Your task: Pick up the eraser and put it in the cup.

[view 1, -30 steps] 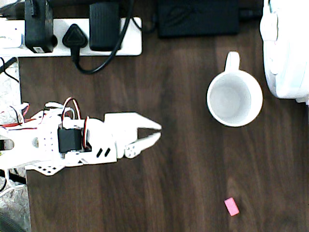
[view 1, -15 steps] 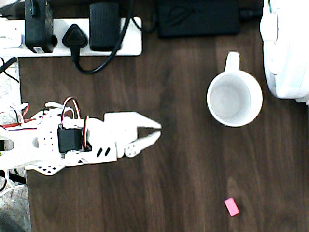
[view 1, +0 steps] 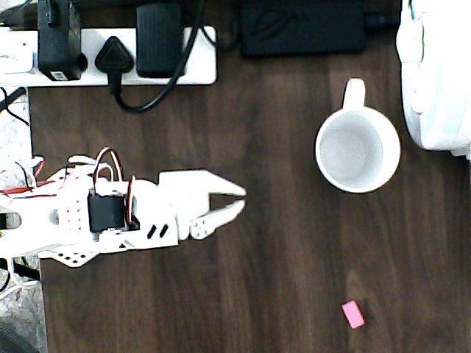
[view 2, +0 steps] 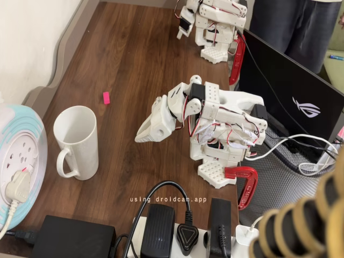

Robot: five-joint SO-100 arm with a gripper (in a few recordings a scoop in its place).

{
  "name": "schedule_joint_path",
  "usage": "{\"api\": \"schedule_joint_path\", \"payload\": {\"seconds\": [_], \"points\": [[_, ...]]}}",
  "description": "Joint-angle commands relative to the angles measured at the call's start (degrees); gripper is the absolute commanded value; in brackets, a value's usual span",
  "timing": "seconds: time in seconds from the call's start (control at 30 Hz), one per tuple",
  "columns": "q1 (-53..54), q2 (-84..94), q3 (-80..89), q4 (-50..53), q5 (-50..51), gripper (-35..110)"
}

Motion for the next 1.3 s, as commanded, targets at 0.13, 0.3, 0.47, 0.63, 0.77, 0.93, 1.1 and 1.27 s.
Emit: {"api": "schedule_joint_path", "payload": {"seconds": [0.13,0.3,0.47,0.63,0.77,0.93,1.1,1.27], "points": [[-0.2,0.7,0.7,1.1,-0.5,3],[-0.2,0.7,0.7,1.1,-0.6,3],[-0.9,0.8,0.7,2.2,-9.3,0],[1.4,0.6,0.5,1.3,-13.0,1],[5.2,-3.8,-2.7,-9.8,-8.1,0],[12.3,-31.4,-18.9,-25.3,3.1,7],[18.6,-65.1,-40.5,-26.2,9.1,14],[21.3,-86.8,-58.6,-23.3,14.2,16]]}}
